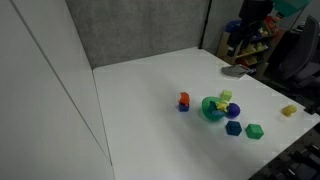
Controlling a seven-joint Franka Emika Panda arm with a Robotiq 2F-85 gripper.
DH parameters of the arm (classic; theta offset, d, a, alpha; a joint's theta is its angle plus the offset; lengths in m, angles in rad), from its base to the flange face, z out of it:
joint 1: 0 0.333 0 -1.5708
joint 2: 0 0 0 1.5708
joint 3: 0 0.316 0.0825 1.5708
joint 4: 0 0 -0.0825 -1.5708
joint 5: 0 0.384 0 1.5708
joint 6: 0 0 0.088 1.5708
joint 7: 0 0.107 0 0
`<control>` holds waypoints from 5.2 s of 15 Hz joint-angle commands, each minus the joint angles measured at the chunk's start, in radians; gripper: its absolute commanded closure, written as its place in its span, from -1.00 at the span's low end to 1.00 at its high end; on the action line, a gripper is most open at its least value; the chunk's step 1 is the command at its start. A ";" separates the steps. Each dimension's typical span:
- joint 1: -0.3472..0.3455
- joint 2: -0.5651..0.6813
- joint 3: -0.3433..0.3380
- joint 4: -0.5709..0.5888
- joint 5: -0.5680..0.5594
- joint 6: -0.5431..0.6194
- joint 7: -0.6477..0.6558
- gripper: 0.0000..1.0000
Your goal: Put the orange rubber toy in the light green block
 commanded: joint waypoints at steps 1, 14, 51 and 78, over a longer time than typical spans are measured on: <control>0.010 0.103 0.004 0.068 0.007 0.052 0.035 -1.00; 0.038 0.445 0.002 0.213 -0.013 0.296 -0.049 -1.00; 0.081 0.936 -0.030 0.844 -0.004 0.096 -0.002 0.88; -0.179 0.474 -0.201 0.184 0.020 0.315 0.072 0.90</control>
